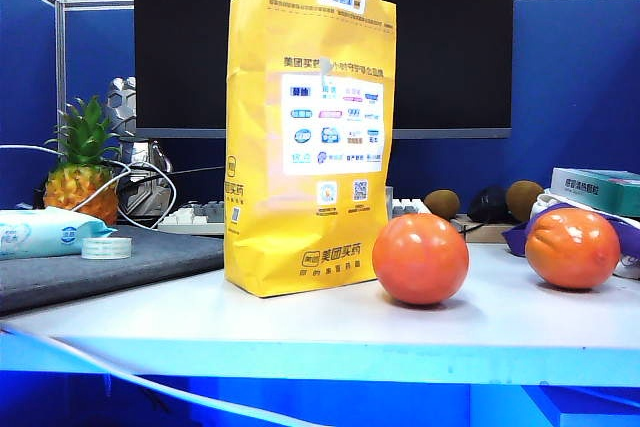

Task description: Pick up the orange and throw it into the yellow paper bag.

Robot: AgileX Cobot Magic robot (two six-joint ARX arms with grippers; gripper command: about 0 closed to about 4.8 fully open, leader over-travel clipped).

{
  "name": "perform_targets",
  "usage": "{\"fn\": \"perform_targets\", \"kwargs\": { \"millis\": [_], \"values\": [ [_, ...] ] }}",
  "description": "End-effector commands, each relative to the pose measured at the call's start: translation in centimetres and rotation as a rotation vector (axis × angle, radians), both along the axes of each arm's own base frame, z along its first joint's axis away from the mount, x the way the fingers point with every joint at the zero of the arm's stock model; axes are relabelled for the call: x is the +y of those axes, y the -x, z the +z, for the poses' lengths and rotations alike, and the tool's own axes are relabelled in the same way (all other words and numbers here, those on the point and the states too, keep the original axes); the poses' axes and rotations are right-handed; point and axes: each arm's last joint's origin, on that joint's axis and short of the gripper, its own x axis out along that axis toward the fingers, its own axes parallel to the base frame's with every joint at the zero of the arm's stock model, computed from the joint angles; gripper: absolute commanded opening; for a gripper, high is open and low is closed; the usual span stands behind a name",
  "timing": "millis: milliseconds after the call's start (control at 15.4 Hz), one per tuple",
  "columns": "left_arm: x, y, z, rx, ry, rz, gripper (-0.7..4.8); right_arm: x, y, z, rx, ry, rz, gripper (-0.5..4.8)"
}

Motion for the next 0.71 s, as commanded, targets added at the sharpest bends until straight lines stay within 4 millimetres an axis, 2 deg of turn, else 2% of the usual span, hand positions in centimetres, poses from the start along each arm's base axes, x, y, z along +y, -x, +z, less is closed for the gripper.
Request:
{"fn": "perform_targets", "kwargs": {
  "millis": [65, 713],
  "values": [
    [-0.24, 0.14, 0.08, -0.002, 0.021, -0.096, 0.58, 0.02, -0.02, -0.03, -0.003, -0.006, 0.0, -0.01],
    [-0.26, 0.1, 0.64, -0.058, 0.037, -0.101, 0.58, 0.11, -0.04, 0.25, -0.021, -0.054, 0.024, 0.0]
  ]
}}
